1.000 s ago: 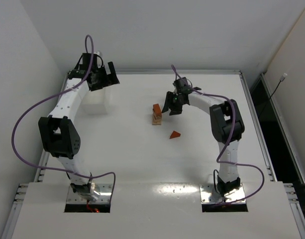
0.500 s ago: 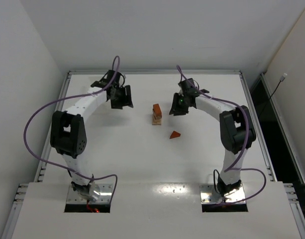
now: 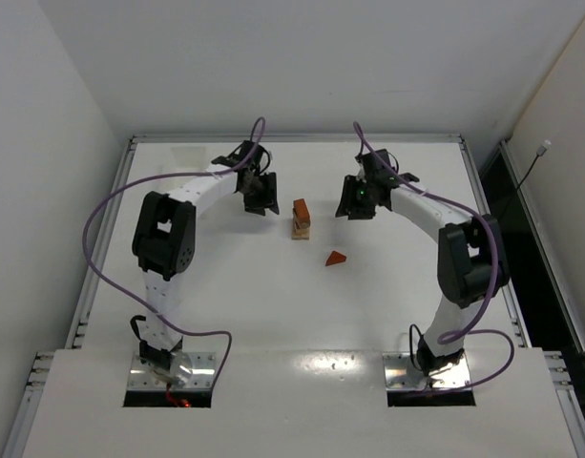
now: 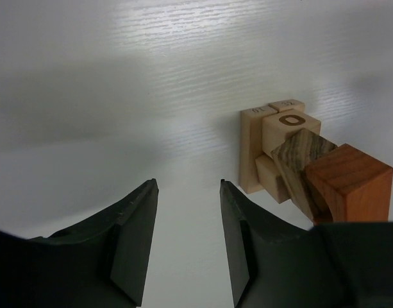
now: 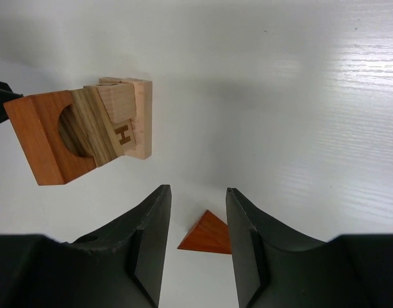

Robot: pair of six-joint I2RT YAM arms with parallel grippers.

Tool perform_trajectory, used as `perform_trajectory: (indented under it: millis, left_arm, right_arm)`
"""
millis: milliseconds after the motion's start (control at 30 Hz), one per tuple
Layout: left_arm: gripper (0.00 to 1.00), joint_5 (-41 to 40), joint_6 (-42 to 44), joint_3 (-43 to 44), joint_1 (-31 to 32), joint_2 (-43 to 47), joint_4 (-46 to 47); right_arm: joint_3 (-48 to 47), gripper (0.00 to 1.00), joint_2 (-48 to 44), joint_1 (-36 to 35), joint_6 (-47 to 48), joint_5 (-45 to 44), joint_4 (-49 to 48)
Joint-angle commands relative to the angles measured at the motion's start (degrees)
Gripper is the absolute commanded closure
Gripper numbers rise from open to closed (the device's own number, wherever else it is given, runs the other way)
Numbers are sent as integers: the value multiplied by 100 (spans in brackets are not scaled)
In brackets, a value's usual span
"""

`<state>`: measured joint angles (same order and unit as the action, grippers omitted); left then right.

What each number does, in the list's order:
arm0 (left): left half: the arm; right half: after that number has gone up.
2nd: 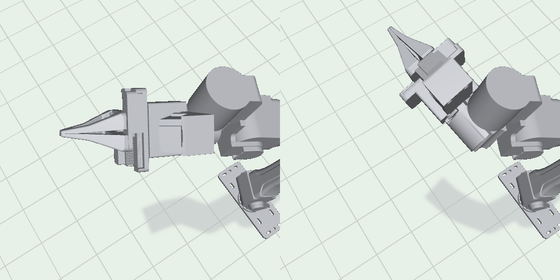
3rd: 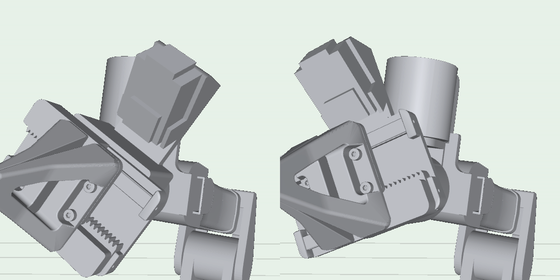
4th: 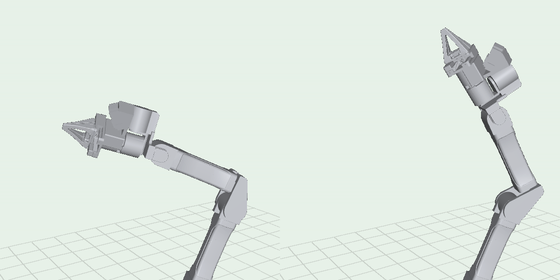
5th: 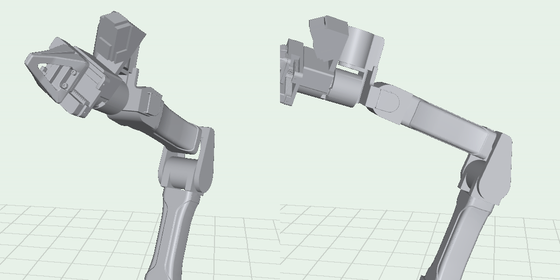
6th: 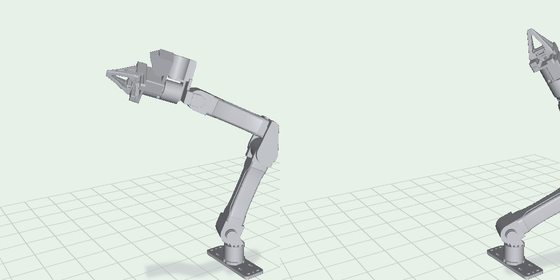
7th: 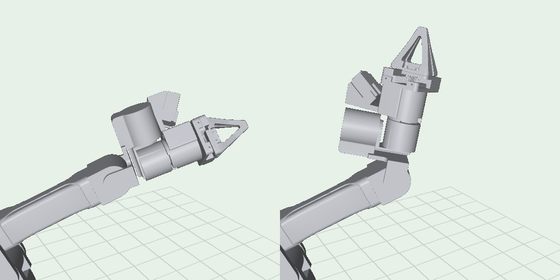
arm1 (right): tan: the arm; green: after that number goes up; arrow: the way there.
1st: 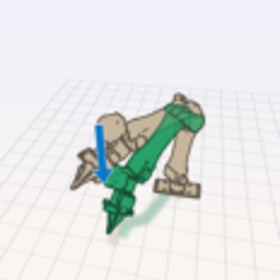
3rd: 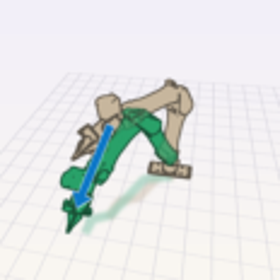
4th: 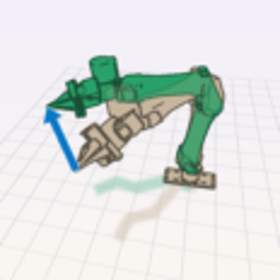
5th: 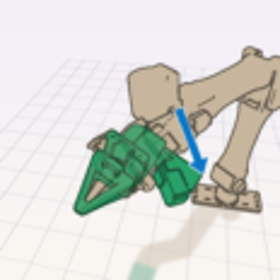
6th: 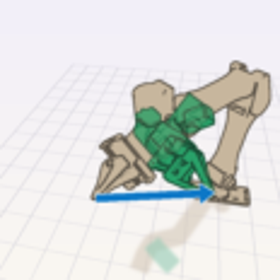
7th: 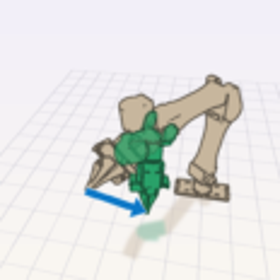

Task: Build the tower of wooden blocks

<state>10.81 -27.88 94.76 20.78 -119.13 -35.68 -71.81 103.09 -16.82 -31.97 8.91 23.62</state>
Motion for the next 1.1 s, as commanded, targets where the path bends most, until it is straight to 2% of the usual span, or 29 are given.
perform_trajectory:
  millis: [0,300,333,667,867,1067]
  left_arm:
    - [60,272,-95,270,85,-48,79]
    - [61,501,-209,218,321,-102,132]
    - [58,501,-209,218,322,-102,132]
    - [55,501,-262,323,322,-207,132]
    - [45,501,-262,324,375,-260,132]
    - [42,448,-262,376,375,-312,132]
  right_arm:
    - [53,63,-271,38,112,-100,-76]
    - [106,63,-272,144,112,-47,-76]
    - [106,63,-272,144,112,-47,-76]
    - [159,63,-324,197,112,6,-129]
    - [106,63,-324,197,112,59,-129]
    - [106,63,-263,197,112,111,-129]
